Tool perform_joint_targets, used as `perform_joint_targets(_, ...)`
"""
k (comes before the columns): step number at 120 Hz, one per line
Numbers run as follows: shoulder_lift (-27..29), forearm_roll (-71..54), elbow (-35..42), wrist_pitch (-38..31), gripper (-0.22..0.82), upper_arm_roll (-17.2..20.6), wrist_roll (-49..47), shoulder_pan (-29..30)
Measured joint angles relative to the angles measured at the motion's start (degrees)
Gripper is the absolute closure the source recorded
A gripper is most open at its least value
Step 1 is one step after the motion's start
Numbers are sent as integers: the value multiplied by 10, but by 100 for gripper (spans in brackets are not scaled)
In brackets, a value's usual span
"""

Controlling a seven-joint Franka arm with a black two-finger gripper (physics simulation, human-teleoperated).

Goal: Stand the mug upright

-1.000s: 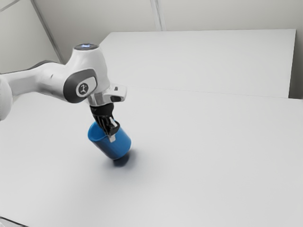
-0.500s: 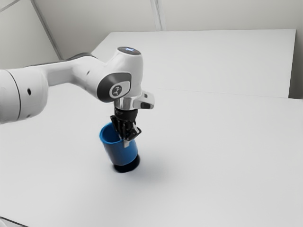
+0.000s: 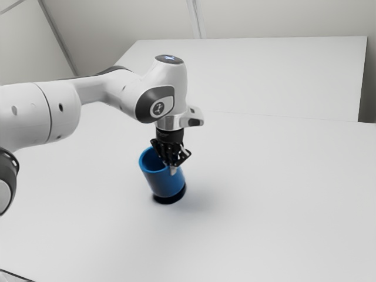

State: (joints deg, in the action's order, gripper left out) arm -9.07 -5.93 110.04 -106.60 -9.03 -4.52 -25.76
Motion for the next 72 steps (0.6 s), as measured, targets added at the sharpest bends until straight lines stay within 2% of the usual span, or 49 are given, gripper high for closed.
perform_joint_targets(32, -20, 19, -1, -34, 76, 0, -15, 2)
perform_joint_targets(54, -19, 36, -1, -38, 39, -3, -19, 3)
perform_joint_targets(72, -4, 48, -16, -36, 20, -10, -20, 6)
